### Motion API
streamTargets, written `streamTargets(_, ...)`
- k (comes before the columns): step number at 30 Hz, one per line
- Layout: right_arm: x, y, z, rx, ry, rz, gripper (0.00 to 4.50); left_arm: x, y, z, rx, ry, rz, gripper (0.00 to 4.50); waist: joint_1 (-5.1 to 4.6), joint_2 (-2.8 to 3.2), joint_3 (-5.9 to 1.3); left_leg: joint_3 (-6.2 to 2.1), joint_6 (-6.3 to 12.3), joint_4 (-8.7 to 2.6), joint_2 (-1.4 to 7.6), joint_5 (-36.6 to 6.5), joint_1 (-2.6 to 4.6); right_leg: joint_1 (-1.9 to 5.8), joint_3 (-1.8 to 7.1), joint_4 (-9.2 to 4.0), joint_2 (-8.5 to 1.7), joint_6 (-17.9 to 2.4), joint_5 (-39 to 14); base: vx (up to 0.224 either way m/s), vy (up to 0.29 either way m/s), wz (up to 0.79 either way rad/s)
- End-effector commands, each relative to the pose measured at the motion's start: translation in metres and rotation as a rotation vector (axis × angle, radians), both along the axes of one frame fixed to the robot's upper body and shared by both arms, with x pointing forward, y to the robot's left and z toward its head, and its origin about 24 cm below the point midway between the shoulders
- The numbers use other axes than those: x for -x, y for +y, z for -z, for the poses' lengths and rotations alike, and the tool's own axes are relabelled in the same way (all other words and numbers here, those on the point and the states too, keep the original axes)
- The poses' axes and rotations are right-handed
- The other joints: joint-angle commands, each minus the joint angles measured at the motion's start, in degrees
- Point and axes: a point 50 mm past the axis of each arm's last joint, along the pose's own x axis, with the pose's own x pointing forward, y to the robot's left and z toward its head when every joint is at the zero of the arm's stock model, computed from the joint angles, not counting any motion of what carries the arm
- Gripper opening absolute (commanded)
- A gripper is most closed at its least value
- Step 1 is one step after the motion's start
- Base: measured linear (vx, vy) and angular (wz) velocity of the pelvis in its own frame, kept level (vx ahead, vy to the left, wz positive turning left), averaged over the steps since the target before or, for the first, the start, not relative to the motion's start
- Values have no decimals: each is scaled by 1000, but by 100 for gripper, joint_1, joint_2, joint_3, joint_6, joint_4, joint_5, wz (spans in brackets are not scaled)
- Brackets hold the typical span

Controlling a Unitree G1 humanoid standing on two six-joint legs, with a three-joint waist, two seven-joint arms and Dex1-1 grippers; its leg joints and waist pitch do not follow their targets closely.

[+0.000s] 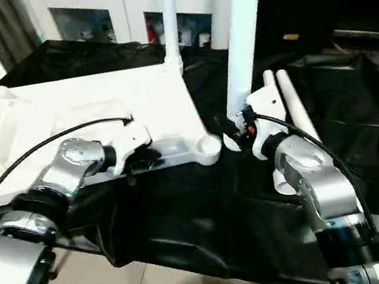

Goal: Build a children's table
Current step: Insert table leg to table base

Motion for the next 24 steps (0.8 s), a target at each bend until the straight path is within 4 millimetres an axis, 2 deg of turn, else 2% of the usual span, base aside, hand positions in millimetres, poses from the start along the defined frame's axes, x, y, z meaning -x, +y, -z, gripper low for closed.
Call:
streamTargets(1,5,-1,-9,-66,-33,26,193,-5,4,-29,230,-175,-149,88,12,-23,-461,-132,169,-391,355,-1067,102,356,291,-361,-554,-1476,-687,0,0,0)
streamTargets(3,8,2,-4,-114,-22,52,193,8,12,-31,331,-265,-235,88,4,-4,-429,-151,180,-407,389,-1107,65,357,289,-378,-599,-1467,-921,0,0,0)
streamTargets(4,10,5,2,-137,-9,77,193,22,21,-27,359,-314,-343,88,-25,4,-444,-154,167,-412,406,-1080,44,371,285,-352,-594,-1463,-905,0,0,0)
streamTargets(5,11,6,5,-142,2,89,193,29,26,-25,364,-350,-396,88,-88,-43,-422,-140,211,-429,390,-1054,9,342,267,-380,-536,-1362,-974,0,0,0)
streamTargets(6,12,7,7,-145,8,89,193,33,27,-25,373,-357,-414,88,-80,-8,-449,-134,196,-409,390,-1062,42,333,268,-371,-532,-1320,-1021,0,0,0)
streamTargets(7,16,13,14,-158,34,84,193,47,33,-22,404,-376,-496,88,-117,-62,-447,-103,235,-397,367,-1023,41,304,293,-401,-501,-1217,-1077,0,0,0)
streamTargets(8,19,15,18,-164,51,79,193,52,35,-21,428,-379,-536,88,-113,-35,-419,-105,242,-406,355,-1063,32,289,285,-427,-498,-1165,-1230,0,0,0)
streamTargets(10,22,18,23,-165,70,69,193,58,40,-20,445,-378,-584,88,-99,-86,-401,-89,205,-404,339,-1311,90,219,281,-506,-477,-980,-1753,0,0,0)
streamTargets(11,25,21,26,-169,85,64,193,63,43,-20,461,-382,-626,88,-97,-52,-374,-105,143,-425,365,-1445,101,195,288,-517,-483,-925,-1917,0,0,0)
streamTargets(12,26,23,28,-180,98,60,193,68,47,-20,480,-375,-663,88,-105,-54,-350,-119,127,-445,362,-1524,90,189,278,-540,-478,-871,-2041,0,0,0)
streamTargets(13,27,24,29,-185,103,59,193,70,48,-19,488,-369,-679,88,-99,-83,-309,-145,-18,-475,357,-2204,177,178,256,-595,-491,-632,-2904,0,0,0)
streamTargets(14,27,25,30,-189,105,57,193,74,49,-21,485,-371,-694,88,-108,-90,-289,-153,-61,-480,343,-2438,217,163,239,-631,-478,-499,-3243,0,0,0)
streamTargets(15,27,25,30,-187,104,53,193,77,49,-21,482,-368,-698,88,-122,-107,-267,-185,-125,-492,327,-2770,256,176,209,-688,-483,-280,-3739,0,0,0)
streamTargets(16,27,25,29,-183,101,49,193,81,49,-21,472,-362,-702,88,-130,-95,-265,-199,-153,-494,327,-2911,281,188,189,-703,-478,-210,-3885,0,0,0)
streamTargets(17,27,25,29,-181,100,45,193,82,48,-21,459,-364,-697,88,-167,-85,-216,-206,-164,-484,299,-3269,370,147,129,-802,-438,-63,-4272,0,0,0)
streamTargets(18,27,25,28,-178,99,42,193,83,48,-21,455,-363,-697,88,-186,-61,-196,-212,-172,-463,289,-3499,466,122,72,-855,-416,-14,-4460,0,0,0)
streamTargets(19,26,25,27,-177,94,33,193,86,46,-21,450,-351,-697,88,-300,-4,-137,-266,-195,-442,303,-4060,660,158,-197,-1022,-335,104,-4498,0,0,0)
streamTargets(20,26,24,26,-177,90,31,193,87,45,-21,445,-347,-694,88,-343,24,-131,-304,-198,-510,353,-4202,621,263,-270,-992,-326,102,-4233,0,0,0)
streamTargets(21,25,22,25,-171,84,34,193,89,44,-22,442,-338,-698,88,-367,100,-126,-376,-266,-799,556,-4766,451,526,-292,-608,-275,23,-3368,18,28,-19)
streamTargets(22,25,22,25,-171,86,31,193,89,44,-22,441,-338,-701,88,-347,133,-177,-415,-297,-932,657,-4944,408,660,-222,-255,-293,-82,-2674,-1,3,-18)
streamTargets(23,26,22,26,-167,88,26,193,90,45,-23,442,-335,-705,88,-389,-14,-163,-336,-300,-913,576,-5000,545,484,-75,-325,-367,-276,-2330,-1,3,-18)
streamTargets(24,26,23,26,-163,88,20,193,90,46,-23,443,-332,-710,88,-373,-82,-95,-237,-309,-716,403,-4761,575,355,-48,-648,-439,-225,-3302,0,0,0)
